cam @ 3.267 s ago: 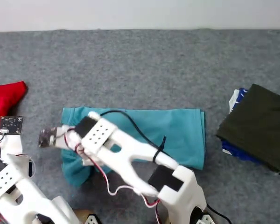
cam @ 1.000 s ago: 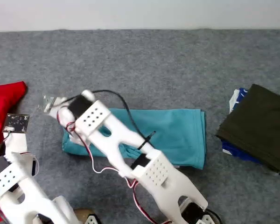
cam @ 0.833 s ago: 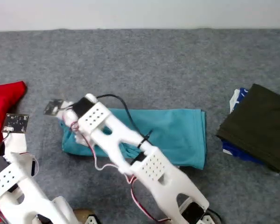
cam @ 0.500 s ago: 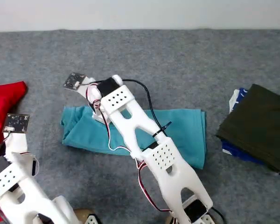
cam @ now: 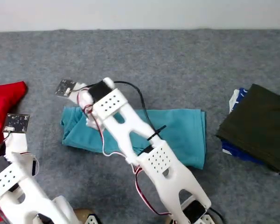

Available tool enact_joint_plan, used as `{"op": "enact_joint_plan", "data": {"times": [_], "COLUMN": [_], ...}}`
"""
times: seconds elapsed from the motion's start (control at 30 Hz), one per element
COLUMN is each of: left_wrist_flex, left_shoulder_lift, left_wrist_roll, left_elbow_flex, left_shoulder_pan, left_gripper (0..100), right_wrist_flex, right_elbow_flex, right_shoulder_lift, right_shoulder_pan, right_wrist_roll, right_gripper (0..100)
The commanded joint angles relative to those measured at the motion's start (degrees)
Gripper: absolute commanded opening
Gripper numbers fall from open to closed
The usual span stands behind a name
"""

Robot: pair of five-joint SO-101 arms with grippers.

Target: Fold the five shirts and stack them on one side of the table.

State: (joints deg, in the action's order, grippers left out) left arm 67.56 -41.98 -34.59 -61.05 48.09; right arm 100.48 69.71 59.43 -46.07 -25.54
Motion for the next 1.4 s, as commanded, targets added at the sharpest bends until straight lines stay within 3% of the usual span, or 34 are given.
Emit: {"op": "enact_joint_plan", "data": {"times": [0.0, 0.47, 0.77, 1.1, 1.37], "left_wrist_flex": [-0.4, -0.4, 0.1, 6.2, 8.1], "left_shoulder_lift": [-1.8, -1.9, -1.8, -1.8, -1.8], "left_wrist_roll": [0.5, 3.8, 3.8, 5.8, 6.2], "left_elbow_flex": [0.9, 2.2, 3.6, 6.5, 7.8], "left_shoulder_pan": [0.2, 0.3, 0.2, -0.2, -0.2], "left_gripper": [2, 2, 2, 2, 2], "right_wrist_flex": [2.0, 2.1, 2.5, 2.4, 1.2], "right_elbow_flex": [2.9, 4.0, 2.0, -34.3, -58.7], "right_shoulder_lift": [-2.6, 7.3, -4.0, -30.2, -49.9], "right_shoulder_pan": [-2.7, -11.9, -1.9, 8.0, 16.2], "right_wrist_roll": [1.8, 1.9, 2.0, 2.3, 8.4], "right_gripper": [0.9, 0.9, 0.9, 0.9, 0.9]}}
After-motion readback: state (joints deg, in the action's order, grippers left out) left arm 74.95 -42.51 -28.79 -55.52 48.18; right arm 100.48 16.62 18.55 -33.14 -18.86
